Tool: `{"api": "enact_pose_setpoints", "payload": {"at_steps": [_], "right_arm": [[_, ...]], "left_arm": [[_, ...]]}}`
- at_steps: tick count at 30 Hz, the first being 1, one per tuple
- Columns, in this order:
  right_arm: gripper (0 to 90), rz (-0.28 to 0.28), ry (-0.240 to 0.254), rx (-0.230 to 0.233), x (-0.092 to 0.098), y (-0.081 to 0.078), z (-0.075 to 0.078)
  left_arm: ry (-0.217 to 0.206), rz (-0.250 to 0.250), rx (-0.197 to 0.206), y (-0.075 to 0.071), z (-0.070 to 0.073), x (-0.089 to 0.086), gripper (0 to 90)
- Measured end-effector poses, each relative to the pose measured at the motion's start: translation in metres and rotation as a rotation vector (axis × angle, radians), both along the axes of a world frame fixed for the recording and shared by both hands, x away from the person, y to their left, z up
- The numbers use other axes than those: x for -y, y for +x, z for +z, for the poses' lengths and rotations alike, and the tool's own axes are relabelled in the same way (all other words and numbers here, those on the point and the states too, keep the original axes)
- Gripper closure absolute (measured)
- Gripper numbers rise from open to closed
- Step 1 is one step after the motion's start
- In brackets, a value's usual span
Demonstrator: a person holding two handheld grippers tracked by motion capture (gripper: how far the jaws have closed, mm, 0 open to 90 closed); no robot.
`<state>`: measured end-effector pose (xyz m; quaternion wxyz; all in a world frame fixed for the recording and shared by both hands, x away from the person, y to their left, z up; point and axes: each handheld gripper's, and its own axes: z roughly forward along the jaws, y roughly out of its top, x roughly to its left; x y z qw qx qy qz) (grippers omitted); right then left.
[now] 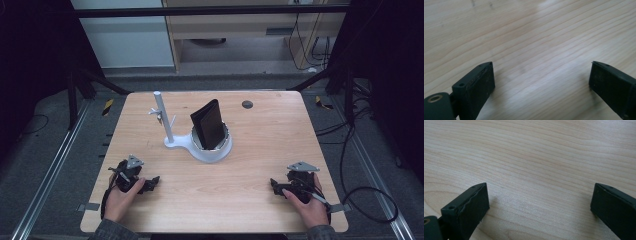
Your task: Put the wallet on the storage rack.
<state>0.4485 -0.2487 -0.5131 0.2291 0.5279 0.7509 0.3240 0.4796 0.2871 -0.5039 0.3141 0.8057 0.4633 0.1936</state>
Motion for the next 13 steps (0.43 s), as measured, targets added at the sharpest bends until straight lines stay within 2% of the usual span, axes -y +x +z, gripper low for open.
{"api": "enact_pose_setpoints", "payload": {"at_steps": [4,8,13], "right_arm": [[2.0,0.0,0.0,0.0,0.0,0.0,0.0],[1.9,0.002,0.0,0.001,0.0,0.0,0.0],[1.9,0.001,-0.001,0.001,0.0,0.0,0.0]], "left_arm": [[-0.022,-0.005,0.029,0.005,-0.004,-0.009,0.6],[-0.021,0.018,0.031,0.005,-0.005,-0.013,0.0],[-0.019,0.017,0.029,0.005,-0.004,-0.014,0.0]]}}
